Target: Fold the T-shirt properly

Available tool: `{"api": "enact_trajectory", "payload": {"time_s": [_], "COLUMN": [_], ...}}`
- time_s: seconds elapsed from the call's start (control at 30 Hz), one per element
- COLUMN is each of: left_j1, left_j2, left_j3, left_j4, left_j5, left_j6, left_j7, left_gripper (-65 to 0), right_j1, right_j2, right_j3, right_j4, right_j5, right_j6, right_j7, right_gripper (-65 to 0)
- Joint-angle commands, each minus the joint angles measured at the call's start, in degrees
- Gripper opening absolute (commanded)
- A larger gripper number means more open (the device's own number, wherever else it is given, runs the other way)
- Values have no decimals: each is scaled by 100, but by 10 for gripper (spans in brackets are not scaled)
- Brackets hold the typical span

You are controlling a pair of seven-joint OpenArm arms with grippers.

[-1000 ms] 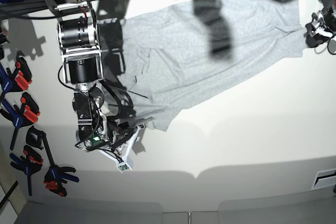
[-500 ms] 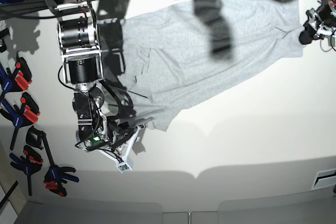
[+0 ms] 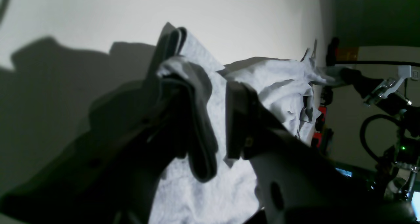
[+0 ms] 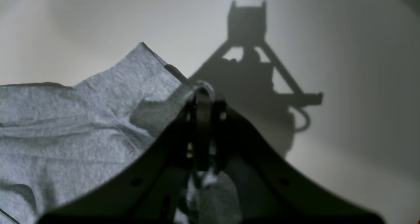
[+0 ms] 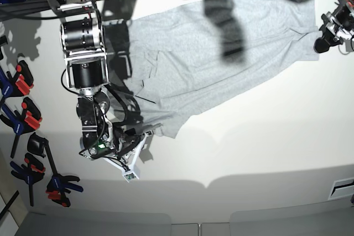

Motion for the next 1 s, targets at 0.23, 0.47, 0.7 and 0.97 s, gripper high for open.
{"api": "enact_trajectory", "payload": {"time_s": [0.23,0.47,0.7,0.97], "left_j1": [-72,-420,-1163,-1882], "left_j2": [-131,-210,-286,-282], "left_j3": [-44,-44,-44,-42], "left_j4": [146,369,393,391], "left_j5": [214,225,229,1812], "left_j6": [-603,-833,-880,-880], "left_j7": [-990,-955,-999,-2234], "left_gripper": [-650,-650,-650,-650], "right_j1": [236,260,514,953], "right_j2": [33,37,33,33], "right_j3": [26,26,26,26], "right_j4": [98,98,98,98], "right_j5": [20,-7,-68,-734], "right_j6": [83,79,-122,-385], "right_j7": [72,223,686,850], "right_gripper": [-650,-650,-650,-650]}}
